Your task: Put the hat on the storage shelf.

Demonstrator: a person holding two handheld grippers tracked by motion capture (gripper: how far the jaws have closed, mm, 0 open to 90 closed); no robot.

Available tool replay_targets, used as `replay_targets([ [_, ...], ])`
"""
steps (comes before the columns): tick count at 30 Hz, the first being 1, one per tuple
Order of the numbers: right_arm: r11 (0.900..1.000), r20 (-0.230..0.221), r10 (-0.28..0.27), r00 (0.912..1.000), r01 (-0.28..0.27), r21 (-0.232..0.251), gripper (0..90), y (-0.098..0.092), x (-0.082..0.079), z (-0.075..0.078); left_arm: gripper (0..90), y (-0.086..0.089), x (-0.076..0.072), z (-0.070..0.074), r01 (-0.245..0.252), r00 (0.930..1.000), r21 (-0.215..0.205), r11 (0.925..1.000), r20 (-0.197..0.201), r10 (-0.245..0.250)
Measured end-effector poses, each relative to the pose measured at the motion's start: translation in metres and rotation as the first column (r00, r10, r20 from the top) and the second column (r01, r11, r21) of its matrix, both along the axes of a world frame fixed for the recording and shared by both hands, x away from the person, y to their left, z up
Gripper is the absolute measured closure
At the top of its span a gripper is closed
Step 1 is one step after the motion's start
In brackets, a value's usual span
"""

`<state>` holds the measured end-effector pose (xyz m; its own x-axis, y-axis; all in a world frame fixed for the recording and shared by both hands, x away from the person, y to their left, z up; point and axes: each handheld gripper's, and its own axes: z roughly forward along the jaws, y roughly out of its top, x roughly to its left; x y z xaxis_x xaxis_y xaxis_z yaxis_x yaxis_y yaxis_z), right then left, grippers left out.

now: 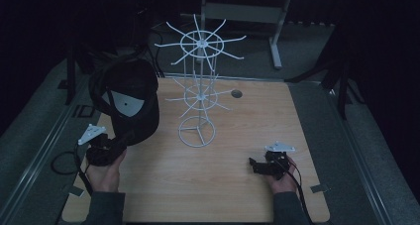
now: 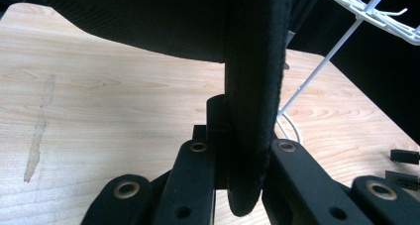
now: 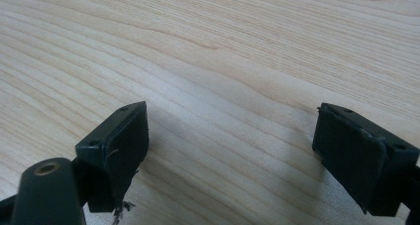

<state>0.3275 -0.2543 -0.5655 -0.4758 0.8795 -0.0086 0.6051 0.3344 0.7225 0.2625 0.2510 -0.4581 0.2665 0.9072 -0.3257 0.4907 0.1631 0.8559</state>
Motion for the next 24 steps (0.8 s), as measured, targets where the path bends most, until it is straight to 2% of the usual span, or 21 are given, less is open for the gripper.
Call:
replay_targets([
  [24, 1.000, 0.000, 0.000, 1.0000, 0.000, 0.000, 13.9, 0.000, 0.000, 0.000, 86.4, -0.001, -0.002, 0.024, -0.009, 0.9987, 0.045, 0.9989, 0.051, 0.007],
])
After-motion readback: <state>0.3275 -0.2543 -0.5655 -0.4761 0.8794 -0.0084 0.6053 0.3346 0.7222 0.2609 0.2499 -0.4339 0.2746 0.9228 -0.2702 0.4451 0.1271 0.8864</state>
